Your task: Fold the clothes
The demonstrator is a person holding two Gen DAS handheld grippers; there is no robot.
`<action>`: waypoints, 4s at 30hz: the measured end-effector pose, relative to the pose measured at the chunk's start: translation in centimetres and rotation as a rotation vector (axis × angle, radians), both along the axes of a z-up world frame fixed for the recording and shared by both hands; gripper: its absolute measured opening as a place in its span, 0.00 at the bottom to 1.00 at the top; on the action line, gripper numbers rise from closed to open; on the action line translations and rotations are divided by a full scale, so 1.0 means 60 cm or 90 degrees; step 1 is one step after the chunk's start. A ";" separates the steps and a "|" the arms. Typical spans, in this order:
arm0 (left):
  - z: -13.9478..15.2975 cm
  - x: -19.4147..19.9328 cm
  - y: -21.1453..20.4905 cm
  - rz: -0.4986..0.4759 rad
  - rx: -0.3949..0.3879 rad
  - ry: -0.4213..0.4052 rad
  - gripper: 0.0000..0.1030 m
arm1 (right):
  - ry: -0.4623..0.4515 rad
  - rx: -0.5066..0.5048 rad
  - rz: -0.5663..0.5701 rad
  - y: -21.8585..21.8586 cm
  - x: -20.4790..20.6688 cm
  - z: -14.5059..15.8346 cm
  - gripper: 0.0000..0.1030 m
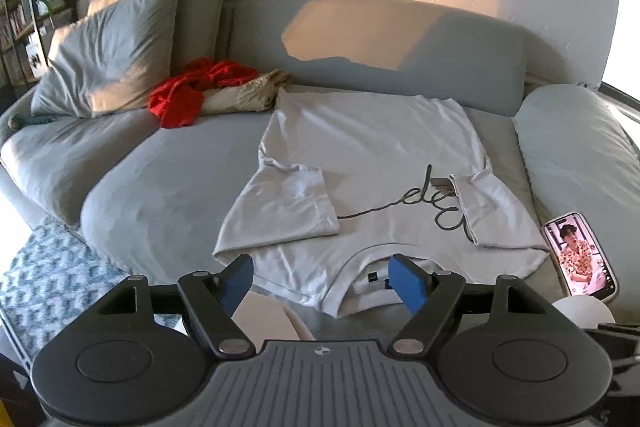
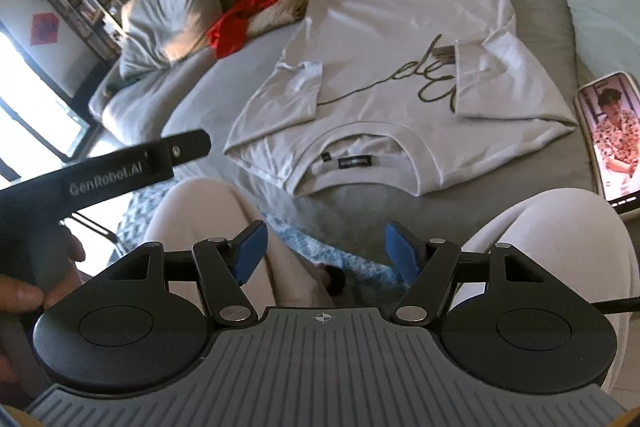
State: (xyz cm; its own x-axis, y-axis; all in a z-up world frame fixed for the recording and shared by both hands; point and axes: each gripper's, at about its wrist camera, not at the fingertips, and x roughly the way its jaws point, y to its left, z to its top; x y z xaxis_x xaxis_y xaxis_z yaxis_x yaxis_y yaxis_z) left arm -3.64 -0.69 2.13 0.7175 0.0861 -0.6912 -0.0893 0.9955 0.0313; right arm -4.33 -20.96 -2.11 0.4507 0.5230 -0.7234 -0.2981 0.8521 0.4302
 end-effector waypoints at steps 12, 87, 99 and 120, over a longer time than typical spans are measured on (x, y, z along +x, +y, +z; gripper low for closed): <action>-0.041 0.071 0.007 -0.026 -0.004 0.031 0.73 | 0.020 -0.051 0.006 0.026 0.042 -0.020 0.76; -0.252 0.786 0.363 0.033 -0.365 0.058 0.54 | 0.049 0.129 -0.326 -0.200 0.762 -0.140 0.63; -0.260 0.874 0.347 0.020 -0.385 0.026 0.53 | 0.047 0.129 -0.345 -0.231 0.869 -0.215 0.56; -0.272 0.885 0.375 0.041 -0.444 -0.002 0.38 | -0.034 0.024 -0.315 -0.168 0.955 -0.223 0.06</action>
